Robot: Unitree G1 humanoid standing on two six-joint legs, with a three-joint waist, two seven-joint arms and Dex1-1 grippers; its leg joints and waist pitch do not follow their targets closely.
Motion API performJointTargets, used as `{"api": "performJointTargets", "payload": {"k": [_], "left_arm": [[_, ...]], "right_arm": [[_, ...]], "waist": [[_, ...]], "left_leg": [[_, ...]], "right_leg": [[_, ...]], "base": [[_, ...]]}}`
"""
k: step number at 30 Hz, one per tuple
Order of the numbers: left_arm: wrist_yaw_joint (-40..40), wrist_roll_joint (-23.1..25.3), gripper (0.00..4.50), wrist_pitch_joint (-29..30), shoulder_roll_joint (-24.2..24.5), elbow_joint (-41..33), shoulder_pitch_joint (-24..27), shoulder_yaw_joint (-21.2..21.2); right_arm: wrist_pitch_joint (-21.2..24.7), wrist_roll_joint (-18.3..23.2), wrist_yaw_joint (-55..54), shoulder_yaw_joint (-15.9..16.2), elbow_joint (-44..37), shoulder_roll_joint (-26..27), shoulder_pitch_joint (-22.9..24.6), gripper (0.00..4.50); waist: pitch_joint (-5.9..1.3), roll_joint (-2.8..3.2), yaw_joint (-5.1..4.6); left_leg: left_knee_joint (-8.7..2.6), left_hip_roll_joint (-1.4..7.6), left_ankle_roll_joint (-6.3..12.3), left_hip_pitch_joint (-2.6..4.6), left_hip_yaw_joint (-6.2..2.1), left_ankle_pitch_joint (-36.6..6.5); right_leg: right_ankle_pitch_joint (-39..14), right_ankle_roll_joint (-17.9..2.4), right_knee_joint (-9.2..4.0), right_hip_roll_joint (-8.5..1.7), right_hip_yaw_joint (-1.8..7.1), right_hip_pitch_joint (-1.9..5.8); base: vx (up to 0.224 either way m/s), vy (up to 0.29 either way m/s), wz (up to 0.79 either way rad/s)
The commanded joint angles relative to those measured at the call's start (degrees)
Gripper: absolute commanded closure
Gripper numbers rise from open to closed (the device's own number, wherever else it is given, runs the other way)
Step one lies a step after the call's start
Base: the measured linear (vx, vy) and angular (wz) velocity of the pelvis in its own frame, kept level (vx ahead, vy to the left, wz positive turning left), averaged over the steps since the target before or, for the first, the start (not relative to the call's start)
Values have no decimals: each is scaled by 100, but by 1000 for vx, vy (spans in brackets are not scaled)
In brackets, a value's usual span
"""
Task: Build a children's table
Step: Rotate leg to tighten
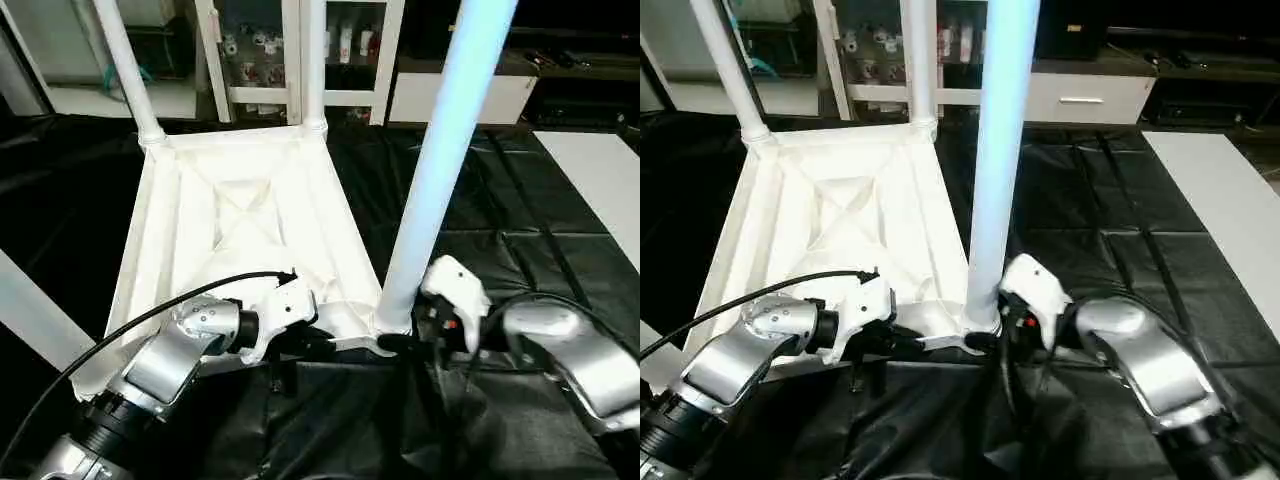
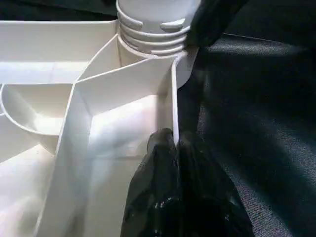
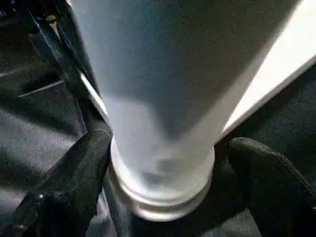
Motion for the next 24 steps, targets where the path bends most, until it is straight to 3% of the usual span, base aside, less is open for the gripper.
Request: {"api": "performJointTargets", "payload": {"k": [1,8,15,24], "left_arm": [[-181,-15,450,43,-34,-162,24,-217],[-89,45,450,45,-52,-71,-37,-227],[-121,37,450,61,-32,-90,12,-237],[-154,-30,450,166,24,-186,73,-215]], "right_arm": [[-97,-71,-43,62,136,70,-108,39],[-98,-35,55,42,499,293,-300,101],[-122,0,125,28,558,307,-305,159],[-137,16,117,-26,650,412,-268,177]], "waist": [[-301,-63,-29],[-290,-69,-80],[-309,-54,-76],[-311,-38,-77]], "left_leg": [[-399,340,361,82,-138,-565],[-411,333,258,79,-152,-863],[-391,328,301,79,-146,-686],[-390,326,295,83,-147,-723]], "right_leg": [[-183,-1505,-341,-313,241,207],[-623,-1448,-373,-313,241,209],[-284,-1490,-340,-300,240,213],[-281,-1534,-337,-299,235,215]], "base": [[0,0,0],[0,0,0],[0,0,0],[0,0,0]]}}
